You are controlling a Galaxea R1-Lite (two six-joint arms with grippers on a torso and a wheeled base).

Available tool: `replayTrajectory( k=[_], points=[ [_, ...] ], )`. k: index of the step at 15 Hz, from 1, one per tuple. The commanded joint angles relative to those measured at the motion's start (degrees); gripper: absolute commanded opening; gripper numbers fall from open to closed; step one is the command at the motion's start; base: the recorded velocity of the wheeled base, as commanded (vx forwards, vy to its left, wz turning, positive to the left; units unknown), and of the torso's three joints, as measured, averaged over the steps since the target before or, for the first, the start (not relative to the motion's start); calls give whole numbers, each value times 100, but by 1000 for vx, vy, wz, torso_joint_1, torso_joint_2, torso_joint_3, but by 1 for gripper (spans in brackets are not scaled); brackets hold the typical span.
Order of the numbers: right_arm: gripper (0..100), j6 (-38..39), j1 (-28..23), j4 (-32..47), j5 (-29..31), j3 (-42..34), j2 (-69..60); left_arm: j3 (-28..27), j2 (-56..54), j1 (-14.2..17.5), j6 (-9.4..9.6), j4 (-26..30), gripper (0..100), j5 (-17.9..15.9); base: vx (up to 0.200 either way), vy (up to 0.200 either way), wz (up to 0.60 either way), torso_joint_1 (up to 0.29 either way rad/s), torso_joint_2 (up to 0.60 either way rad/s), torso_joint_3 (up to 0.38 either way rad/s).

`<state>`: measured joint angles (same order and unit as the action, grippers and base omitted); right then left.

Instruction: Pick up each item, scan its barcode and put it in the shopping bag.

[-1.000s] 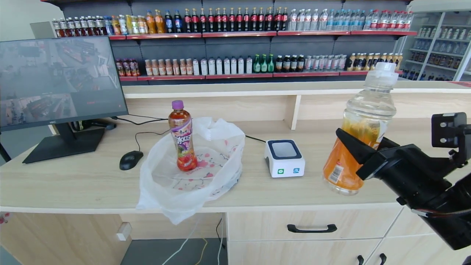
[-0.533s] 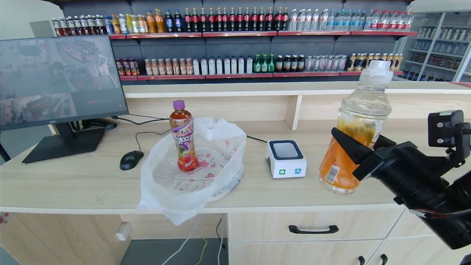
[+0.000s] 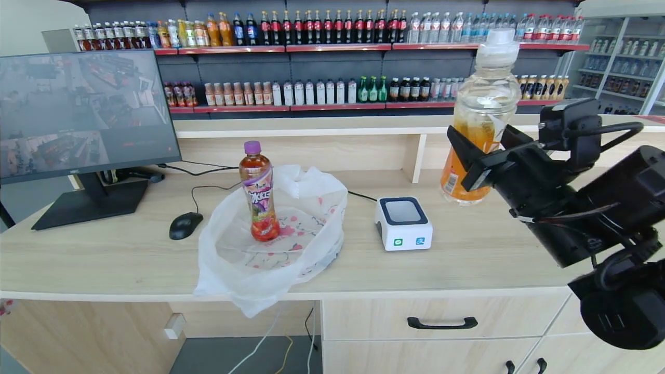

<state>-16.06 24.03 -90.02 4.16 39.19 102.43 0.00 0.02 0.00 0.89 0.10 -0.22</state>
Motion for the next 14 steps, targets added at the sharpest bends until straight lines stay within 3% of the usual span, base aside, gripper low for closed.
replayTrajectory(
  k=[1,4,8,14],
  points=[
    [0,-390,49,2,-11,607,656,0,-2,0,-1,-1,100,-4,0,0,0,0,0,0],
    [0,-592,243,2,-29,976,1034,0,-2,0,-1,-1,100,-4,0,0,0,0,0,0],
    [0,-935,331,2,-794,1943,1684,0,-2,0,-1,-1,100,4,0,0,0,0,0,0],
    [0,-1638,208,2,-1787,1987,2097,0,-2,0,-1,-1,100,4,0,0,0,0,0,0]
  ],
)
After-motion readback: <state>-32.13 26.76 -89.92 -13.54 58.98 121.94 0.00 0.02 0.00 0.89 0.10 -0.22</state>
